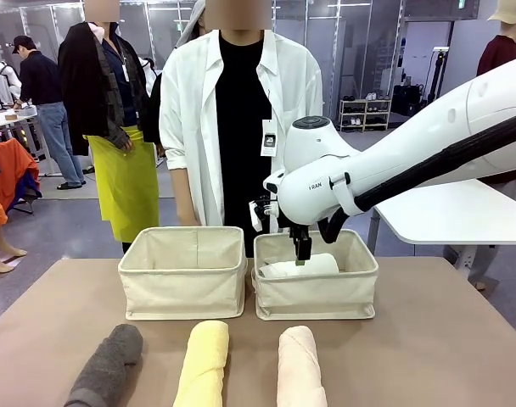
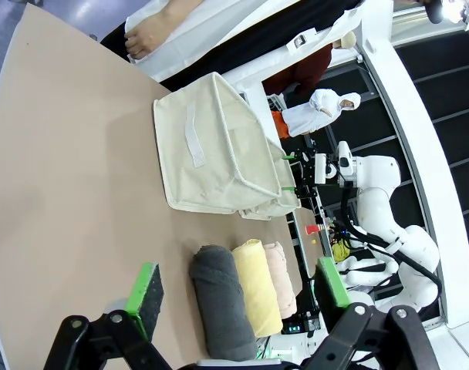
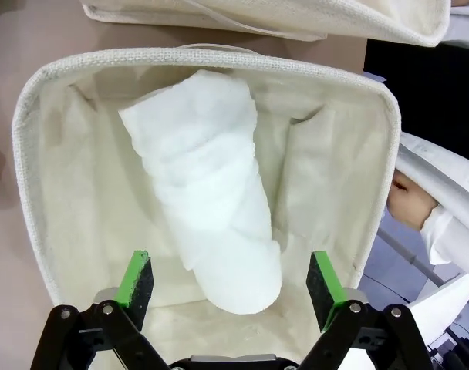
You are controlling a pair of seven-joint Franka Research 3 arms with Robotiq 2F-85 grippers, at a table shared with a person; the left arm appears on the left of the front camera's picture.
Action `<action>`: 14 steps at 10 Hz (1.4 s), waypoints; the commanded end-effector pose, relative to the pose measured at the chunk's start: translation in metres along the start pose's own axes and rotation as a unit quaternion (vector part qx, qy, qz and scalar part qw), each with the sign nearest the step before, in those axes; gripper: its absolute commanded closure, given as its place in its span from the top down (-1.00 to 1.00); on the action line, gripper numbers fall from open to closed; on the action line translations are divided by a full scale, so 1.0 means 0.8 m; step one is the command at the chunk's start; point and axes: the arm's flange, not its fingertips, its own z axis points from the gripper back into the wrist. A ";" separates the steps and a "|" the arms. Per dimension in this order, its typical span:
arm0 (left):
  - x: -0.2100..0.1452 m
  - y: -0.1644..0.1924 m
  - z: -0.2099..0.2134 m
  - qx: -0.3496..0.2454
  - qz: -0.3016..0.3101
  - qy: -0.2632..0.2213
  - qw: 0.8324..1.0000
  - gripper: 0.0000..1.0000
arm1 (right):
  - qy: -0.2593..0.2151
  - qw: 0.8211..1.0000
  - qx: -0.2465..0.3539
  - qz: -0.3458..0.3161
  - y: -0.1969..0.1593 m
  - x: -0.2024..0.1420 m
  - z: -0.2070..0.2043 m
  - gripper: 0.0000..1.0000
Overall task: Divide the towels into two baskets.
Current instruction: Pick up one hotel-folded towel from the bottom of the table and place it in the Fabric basket indicated by the person.
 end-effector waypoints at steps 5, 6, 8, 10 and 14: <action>-0.001 -0.001 0.004 -0.001 -0.002 0.000 1.000 1.00 | 0.003 1.000 -0.002 0.003 -0.004 0.003 0.001 1.00; -0.001 -0.001 0.004 -0.001 -0.002 0.000 1.000 1.00 | -0.002 1.000 -0.001 0.000 -0.003 0.002 0.000 1.00; -0.001 -0.001 0.004 -0.001 -0.002 0.000 1.000 1.00 | 0.012 1.000 -0.002 -0.023 0.025 -0.012 0.068 1.00; -0.001 -0.001 0.004 -0.001 -0.002 0.000 1.000 1.00 | -0.042 0.996 0.031 -0.072 0.061 -0.033 0.132 1.00; -0.001 -0.001 0.004 -0.001 -0.002 0.000 1.000 1.00 | -0.190 0.931 0.159 -0.266 0.131 -0.157 0.154 1.00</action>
